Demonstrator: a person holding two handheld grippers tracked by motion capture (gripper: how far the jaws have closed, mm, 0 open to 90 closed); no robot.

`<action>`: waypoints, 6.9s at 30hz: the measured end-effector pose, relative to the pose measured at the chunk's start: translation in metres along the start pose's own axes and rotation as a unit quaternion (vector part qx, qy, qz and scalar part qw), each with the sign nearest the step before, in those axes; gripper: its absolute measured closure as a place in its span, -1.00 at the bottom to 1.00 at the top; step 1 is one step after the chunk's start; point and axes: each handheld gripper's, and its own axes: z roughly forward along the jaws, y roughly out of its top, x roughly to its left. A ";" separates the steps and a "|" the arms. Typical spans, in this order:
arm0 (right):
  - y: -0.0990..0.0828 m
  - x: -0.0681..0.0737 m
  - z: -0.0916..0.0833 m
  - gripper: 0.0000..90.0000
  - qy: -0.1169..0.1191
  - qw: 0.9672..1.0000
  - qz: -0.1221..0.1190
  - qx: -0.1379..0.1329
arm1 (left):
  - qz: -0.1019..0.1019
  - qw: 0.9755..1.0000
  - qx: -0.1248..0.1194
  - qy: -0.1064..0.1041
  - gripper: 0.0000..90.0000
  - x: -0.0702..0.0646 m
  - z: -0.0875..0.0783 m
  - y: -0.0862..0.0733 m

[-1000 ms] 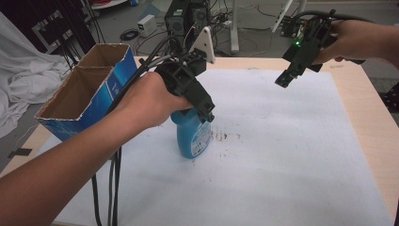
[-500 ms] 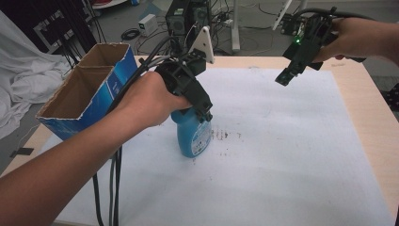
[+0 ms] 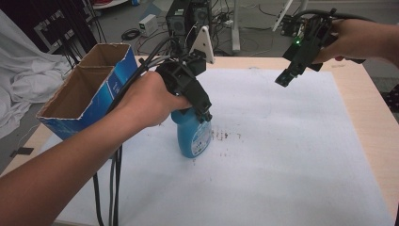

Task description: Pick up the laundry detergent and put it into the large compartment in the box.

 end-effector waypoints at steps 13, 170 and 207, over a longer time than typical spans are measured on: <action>-0.005 -0.001 -0.004 -0.98 -0.006 1.000 0.007 -0.001 | 0.093 0.995 0.002 -0.030 -0.16 0.003 -0.053 -0.001; -0.021 0.007 -0.014 -0.98 -0.029 0.998 0.043 0.021 | 0.194 0.981 -0.024 -0.012 -0.48 0.193 -0.125 -0.107; -0.037 0.024 -0.023 -0.98 -0.035 0.998 0.052 -0.009 | 0.287 0.955 -0.058 -0.036 -0.97 0.062 -0.110 -0.032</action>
